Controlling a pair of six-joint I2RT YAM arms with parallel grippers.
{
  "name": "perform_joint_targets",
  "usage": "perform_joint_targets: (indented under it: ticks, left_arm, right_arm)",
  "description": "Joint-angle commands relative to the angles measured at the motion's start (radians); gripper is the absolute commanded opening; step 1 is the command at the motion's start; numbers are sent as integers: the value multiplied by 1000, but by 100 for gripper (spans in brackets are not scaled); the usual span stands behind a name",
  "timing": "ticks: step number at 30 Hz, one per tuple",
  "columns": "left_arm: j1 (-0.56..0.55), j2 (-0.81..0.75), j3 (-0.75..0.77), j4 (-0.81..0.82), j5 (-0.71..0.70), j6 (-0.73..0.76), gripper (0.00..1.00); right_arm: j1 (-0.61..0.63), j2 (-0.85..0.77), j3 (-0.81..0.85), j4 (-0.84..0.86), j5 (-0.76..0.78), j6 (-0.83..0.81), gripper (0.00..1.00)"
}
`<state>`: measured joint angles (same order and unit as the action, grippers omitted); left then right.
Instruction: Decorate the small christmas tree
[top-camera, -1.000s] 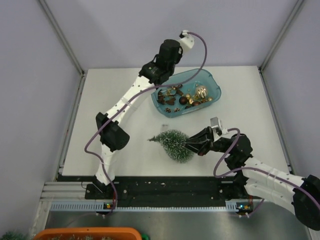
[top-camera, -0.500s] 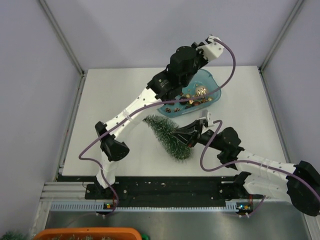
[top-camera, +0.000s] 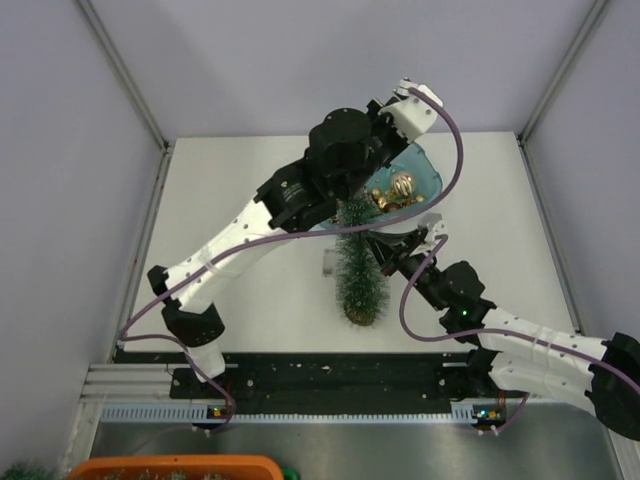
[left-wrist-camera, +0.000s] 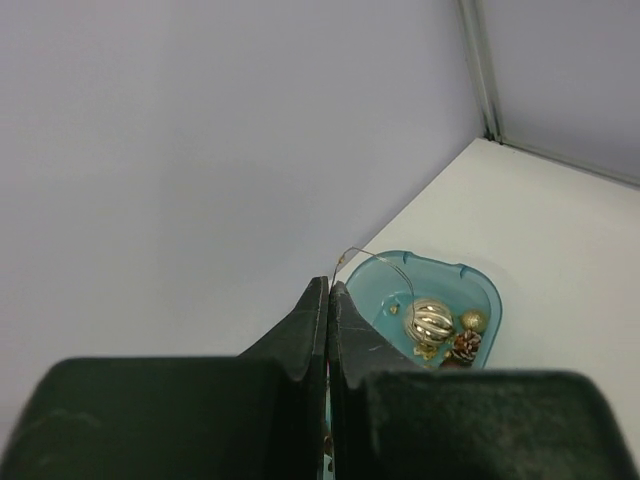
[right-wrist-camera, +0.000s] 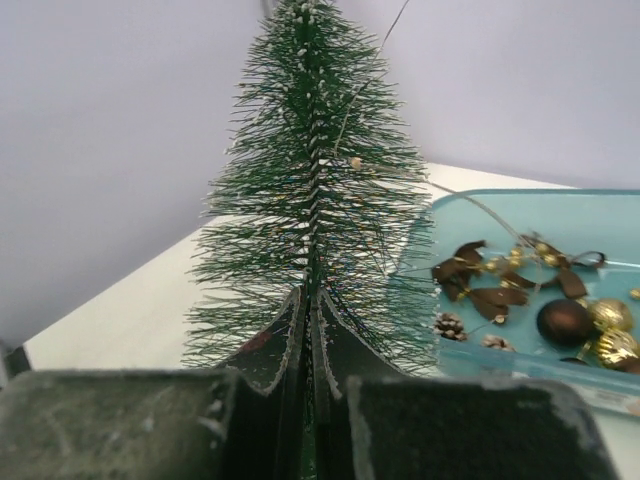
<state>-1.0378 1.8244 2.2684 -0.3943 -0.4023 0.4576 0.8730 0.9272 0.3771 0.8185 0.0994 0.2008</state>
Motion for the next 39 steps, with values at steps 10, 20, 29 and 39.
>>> perform_joint_targets:
  ticks: [10, 20, 29, 39]
  left_arm:
    - [-83, -281, -49, -271, 282, -249, 2]
    - [-90, -359, -94, -417, 461, -221, 0]
    - [174, -657, -544, -356, 301, -259, 0]
    - [309, -824, -828, -236, 82, -283, 0]
  right_arm:
    - [20, -28, 9, -79, 227, -35, 0]
    - [21, -93, 16, -119, 315, -72, 0]
    - [20, -195, -81, 54, 142, -97, 0]
    - [-55, -153, -89, 116, -186, 52, 0]
